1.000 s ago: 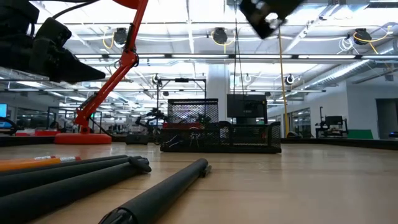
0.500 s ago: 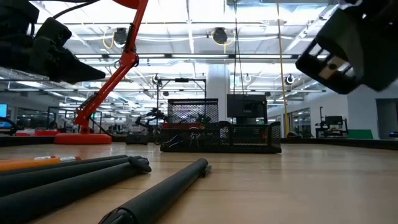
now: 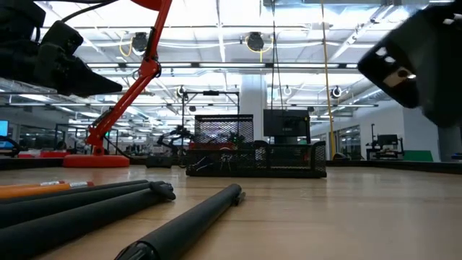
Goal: Pick and place office supplies into organizer
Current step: Put the yellow eraser into the black desk organizer
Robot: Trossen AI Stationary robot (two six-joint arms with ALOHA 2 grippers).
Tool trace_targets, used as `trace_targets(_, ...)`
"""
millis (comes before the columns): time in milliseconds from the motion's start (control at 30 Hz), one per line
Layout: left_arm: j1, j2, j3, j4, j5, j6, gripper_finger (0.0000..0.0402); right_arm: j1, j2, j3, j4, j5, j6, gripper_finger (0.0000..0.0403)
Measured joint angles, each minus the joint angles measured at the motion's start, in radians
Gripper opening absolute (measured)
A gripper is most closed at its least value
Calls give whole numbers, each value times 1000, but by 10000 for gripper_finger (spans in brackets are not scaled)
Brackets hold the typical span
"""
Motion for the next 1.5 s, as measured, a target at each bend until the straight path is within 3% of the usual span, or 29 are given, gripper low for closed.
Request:
trace_targets(300, 0, 0, 0, 0, 0, 0, 47, 85, 82, 68, -18, 198, -186, 208)
trace_targets(600, 0, 0, 0, 0, 0, -7, 47, 93, 175, 95, -43, 206, -148, 208)
trace_targets(1033, 0, 0, 0, 0, 0, -7, 47, 92, 173, 96, -111, 209, -79, 203)
trace_targets(1500, 0, 0, 0, 0, 0, -7, 47, 73, 173, 95, -94, 200, -66, 82)
